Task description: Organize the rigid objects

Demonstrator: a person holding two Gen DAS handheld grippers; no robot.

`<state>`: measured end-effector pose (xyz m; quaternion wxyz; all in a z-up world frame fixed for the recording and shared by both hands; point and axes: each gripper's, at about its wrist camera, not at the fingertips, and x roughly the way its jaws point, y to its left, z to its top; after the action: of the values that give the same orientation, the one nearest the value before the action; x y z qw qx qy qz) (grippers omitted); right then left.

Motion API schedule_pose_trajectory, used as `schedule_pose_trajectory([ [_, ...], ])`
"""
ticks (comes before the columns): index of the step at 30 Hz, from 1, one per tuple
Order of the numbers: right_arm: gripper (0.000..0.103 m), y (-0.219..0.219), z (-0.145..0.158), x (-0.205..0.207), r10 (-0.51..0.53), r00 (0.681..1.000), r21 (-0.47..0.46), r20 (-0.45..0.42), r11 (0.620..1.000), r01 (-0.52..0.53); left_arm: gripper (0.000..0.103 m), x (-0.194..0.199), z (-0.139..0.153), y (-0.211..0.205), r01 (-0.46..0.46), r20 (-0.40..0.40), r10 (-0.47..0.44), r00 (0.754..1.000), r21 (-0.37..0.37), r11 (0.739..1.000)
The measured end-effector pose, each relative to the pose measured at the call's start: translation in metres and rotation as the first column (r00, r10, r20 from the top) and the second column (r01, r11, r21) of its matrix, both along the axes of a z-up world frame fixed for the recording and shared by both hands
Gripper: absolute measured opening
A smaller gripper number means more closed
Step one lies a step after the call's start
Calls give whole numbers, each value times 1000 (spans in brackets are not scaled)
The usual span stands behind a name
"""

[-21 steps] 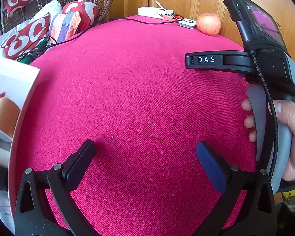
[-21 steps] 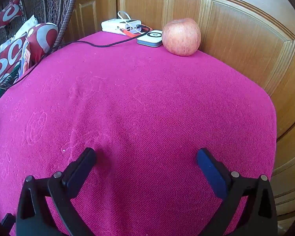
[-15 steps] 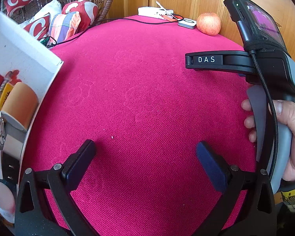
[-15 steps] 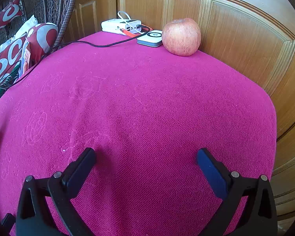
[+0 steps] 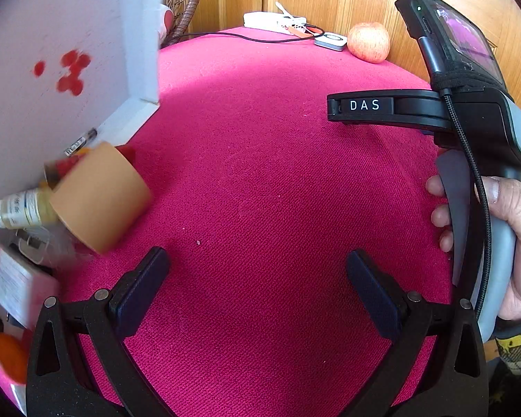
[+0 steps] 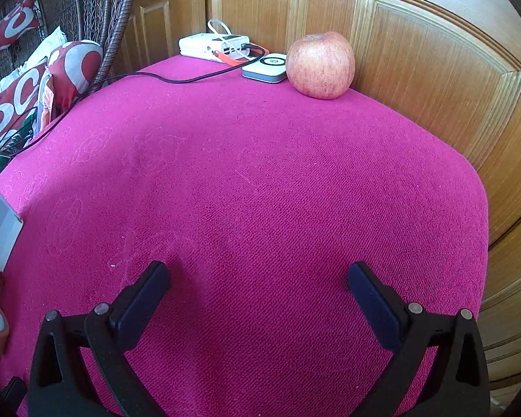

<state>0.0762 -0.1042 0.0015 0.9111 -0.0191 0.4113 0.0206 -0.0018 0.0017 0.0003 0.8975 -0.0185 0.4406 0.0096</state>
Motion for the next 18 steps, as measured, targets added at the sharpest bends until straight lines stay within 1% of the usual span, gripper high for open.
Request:
schedule_pose_trajectory([
  [18, 103, -1, -1, 0, 0, 1000, 2, 4, 1000, 0, 103, -2, 0, 1, 2, 0, -2, 1000, -1, 1000],
])
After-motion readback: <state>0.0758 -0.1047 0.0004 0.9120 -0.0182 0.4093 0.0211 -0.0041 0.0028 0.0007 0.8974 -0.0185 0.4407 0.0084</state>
